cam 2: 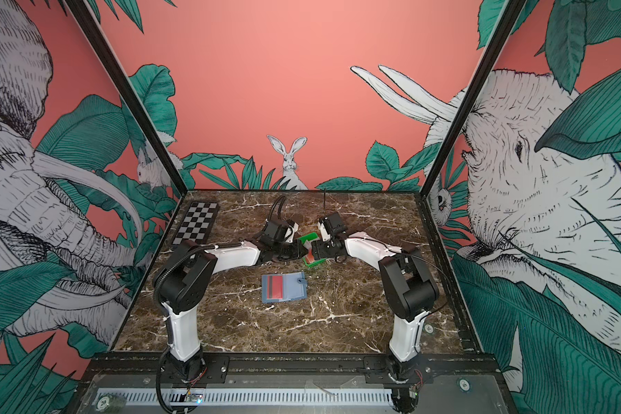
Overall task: Insert credit cards into a card holder
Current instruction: Pick up the credit card from the storage box.
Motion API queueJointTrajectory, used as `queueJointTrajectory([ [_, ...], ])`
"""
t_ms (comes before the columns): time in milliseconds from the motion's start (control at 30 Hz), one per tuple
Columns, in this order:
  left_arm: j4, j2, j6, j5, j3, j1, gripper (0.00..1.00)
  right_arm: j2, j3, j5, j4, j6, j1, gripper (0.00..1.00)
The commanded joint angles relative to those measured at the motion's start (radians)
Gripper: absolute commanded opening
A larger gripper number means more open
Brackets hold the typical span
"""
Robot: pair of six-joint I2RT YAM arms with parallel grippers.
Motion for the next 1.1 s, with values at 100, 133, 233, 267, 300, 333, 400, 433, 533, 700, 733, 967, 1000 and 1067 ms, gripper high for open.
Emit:
queueJointTrajectory([
  [100,-0.070,0.034,0.009,-0.004,0.021,-0.005,0.16,-0.047,-0.007,0.009,-0.008,-0.006,-0.008,0.76],
  [133,-0.073,0.039,0.009,-0.002,0.024,-0.004,0.17,-0.050,-0.009,0.009,-0.009,-0.007,-0.007,0.76],
  [233,-0.073,0.046,0.007,0.002,0.027,-0.006,0.17,-0.062,-0.019,0.010,-0.007,-0.006,-0.008,0.76],
  [267,-0.074,0.047,0.007,0.002,0.027,-0.005,0.17,-0.065,-0.020,0.011,-0.008,-0.006,-0.008,0.76],
  [300,-0.074,0.047,0.006,0.002,0.027,-0.005,0.17,-0.070,-0.023,0.009,-0.008,-0.007,-0.008,0.76],
  [333,-0.073,0.046,0.007,0.004,0.026,-0.005,0.17,-0.076,-0.026,0.003,-0.005,-0.006,-0.008,0.75],
  [400,-0.073,0.045,0.007,0.004,0.024,-0.005,0.17,-0.087,-0.031,-0.013,0.000,-0.001,-0.008,0.73],
  [433,-0.075,0.043,0.008,0.004,0.023,-0.005,0.17,-0.091,-0.033,-0.023,0.004,0.001,-0.008,0.71],
  [533,-0.075,0.042,0.009,0.004,0.024,-0.005,0.17,-0.099,-0.038,-0.062,0.018,0.008,-0.008,0.63],
  [700,-0.075,0.039,0.008,0.002,0.022,-0.005,0.17,-0.100,-0.058,-0.118,0.070,0.021,-0.008,0.44],
  [733,-0.075,0.038,0.009,0.002,0.021,-0.005,0.17,-0.096,-0.057,-0.126,0.074,0.025,-0.006,0.41],
  [967,-0.075,0.037,0.009,0.002,0.020,-0.005,0.17,-0.064,-0.046,-0.161,0.098,0.041,-0.006,0.28],
  [1000,-0.073,0.038,0.009,0.003,0.020,-0.005,0.17,-0.060,-0.046,-0.167,0.101,0.044,-0.005,0.26],
  [1067,-0.073,0.037,0.008,0.002,0.021,-0.005,0.17,-0.053,-0.044,-0.173,0.106,0.048,-0.003,0.24],
])
